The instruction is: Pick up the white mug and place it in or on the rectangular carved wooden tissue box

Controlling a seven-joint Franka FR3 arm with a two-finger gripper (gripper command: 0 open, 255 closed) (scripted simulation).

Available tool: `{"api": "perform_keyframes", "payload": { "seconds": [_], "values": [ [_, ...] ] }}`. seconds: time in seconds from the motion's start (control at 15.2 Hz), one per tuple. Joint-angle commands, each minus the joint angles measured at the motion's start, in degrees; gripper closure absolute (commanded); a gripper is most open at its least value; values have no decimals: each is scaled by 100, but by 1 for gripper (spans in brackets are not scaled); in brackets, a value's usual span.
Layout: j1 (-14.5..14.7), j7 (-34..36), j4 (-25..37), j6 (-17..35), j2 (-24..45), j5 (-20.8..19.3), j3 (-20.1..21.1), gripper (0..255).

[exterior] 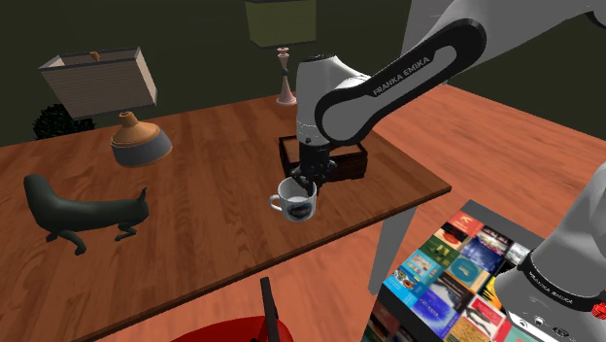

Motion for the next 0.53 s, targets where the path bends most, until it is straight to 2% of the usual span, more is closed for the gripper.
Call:
{"api": "perform_keyframes", "payload": {
  "seconds": [0.0, 0.46],
  "values": [
    [0, 0, 0, 0, 0, 0, 0, 255],
    [-9, -16, 54, -139, -89, 33, 8, 255]
  ]
}}
